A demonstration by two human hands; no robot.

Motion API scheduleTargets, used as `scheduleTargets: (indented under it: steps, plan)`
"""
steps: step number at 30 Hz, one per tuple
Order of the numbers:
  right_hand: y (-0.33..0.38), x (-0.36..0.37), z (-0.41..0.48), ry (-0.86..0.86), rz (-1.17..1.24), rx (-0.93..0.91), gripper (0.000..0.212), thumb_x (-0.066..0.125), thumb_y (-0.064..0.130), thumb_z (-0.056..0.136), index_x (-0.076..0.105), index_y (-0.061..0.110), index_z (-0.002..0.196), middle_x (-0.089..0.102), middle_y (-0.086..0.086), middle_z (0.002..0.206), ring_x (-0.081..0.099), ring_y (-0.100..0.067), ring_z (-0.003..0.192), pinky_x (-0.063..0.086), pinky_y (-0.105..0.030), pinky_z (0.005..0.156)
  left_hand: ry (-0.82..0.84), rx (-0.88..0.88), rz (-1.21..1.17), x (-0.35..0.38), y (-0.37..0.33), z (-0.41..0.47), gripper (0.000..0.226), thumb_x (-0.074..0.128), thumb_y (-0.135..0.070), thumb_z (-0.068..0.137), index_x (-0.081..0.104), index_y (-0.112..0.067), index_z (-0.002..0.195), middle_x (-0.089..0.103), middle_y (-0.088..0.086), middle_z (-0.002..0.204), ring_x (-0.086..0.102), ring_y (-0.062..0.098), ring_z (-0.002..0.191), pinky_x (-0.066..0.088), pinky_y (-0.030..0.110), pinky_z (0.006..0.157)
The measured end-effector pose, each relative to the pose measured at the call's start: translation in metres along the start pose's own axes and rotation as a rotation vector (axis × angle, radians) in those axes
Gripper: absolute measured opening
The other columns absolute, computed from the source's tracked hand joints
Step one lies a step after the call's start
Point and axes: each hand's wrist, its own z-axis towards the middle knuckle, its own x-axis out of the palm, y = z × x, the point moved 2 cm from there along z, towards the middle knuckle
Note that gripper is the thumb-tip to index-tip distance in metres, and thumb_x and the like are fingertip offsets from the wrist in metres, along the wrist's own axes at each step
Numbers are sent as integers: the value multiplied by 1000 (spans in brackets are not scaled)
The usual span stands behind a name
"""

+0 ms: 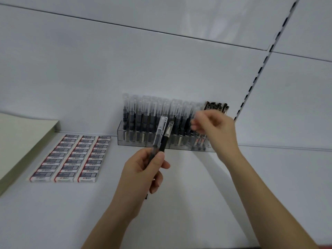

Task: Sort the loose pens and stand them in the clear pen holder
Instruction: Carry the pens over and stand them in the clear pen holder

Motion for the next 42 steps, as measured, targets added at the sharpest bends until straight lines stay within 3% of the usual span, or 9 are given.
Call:
scheduleTargets:
  steps: [3, 8, 13, 16, 20, 26, 33, 38, 42]
  plan:
    - [5, 12, -20, 263, 102, 153, 15, 63, 28, 83, 68, 14, 86, 73, 0, 73, 69, -13, 68, 55, -23, 63, 11, 9, 5, 5, 1, 1, 12, 51, -12, 90, 60, -4, 88, 64, -1, 65, 39, 9, 38, 31, 18, 34]
    - [1, 11, -31, 290, 229, 215, 5, 62, 15, 84, 64, 11, 83, 72, -1, 66, 67, -13, 60, 53, -20, 56, 60, -7, 64, 19, 4, 2, 13, 50, -13, 91, 62, -9, 89, 66, 0, 67, 51, 9, 44, 40, 19, 39]
    - [-14, -44, -9, -76, 300, 215, 9, 58, 10, 88, 60, 11, 80, 68, 2, 59, 67, -13, 54, 53, -19, 53, 14, -57, 84, 29, 12, 7, 18, 48, -21, 92, 65, -18, 86, 68, -1, 84, 66, 4, 73, 55, 19, 60]
    - [-23, -85, 10, -359, 170, 124, 6, 58, 12, 89, 58, 16, 84, 68, -1, 70, 68, -11, 57, 53, -21, 57, 12, -95, 43, 36, 10, 7, 19, 47, -17, 92, 64, -14, 84, 62, 1, 75, 60, 8, 60, 51, 21, 51]
    - [-30, -101, 24, -472, -30, -8, 5, 56, 18, 89, 57, 22, 87, 66, -3, 87, 69, -15, 69, 52, -28, 66, 28, -92, 64, 42, 9, 4, 20, 46, -14, 93, 58, 1, 90, 40, -1, 54, 35, 10, 41, 29, 20, 36]
    - [-28, -88, 38, -377, -195, -119, 5, 53, 16, 91, 56, 20, 92, 60, 17, 78, 63, 3, 62, 52, -26, 72, 15, -75, 55, 41, 8, 4, 28, 46, -14, 93, 53, 12, 96, 29, 6, 61, 22, 8, 39, 17, 17, 36]
    - [-22, -80, 49, -218, -359, -148, 10, 54, 16, 91, 60, 13, 98, 61, 6, 80, 65, -13, 70, 47, -14, 65, -9, -99, 16, 37, 11, 5, 25, 40, -16, 96, 64, -12, 95, 37, 3, 60, 24, 6, 38, 18, 17, 37]
    - [-45, -64, 48, -58, -556, -57, 21, 53, 20, 93, 60, 5, 106, 68, -11, 93, 67, -27, 81, 51, -37, 80, 2, -88, 3, 39, 10, 4, 22, 41, -12, 95, 63, -12, 93, 38, 1, 57, 23, 7, 40, 17, 18, 38]
    - [-45, -66, 45, -108, -551, 3, 30, 57, 27, 90, 57, 6, 111, 66, -7, 95, 63, -22, 84, 46, -30, 77, 21, -44, 18, 38, 7, 2, 16, 46, -12, 93, 61, -7, 90, 39, -2, 53, 27, 8, 41, 19, 20, 38]
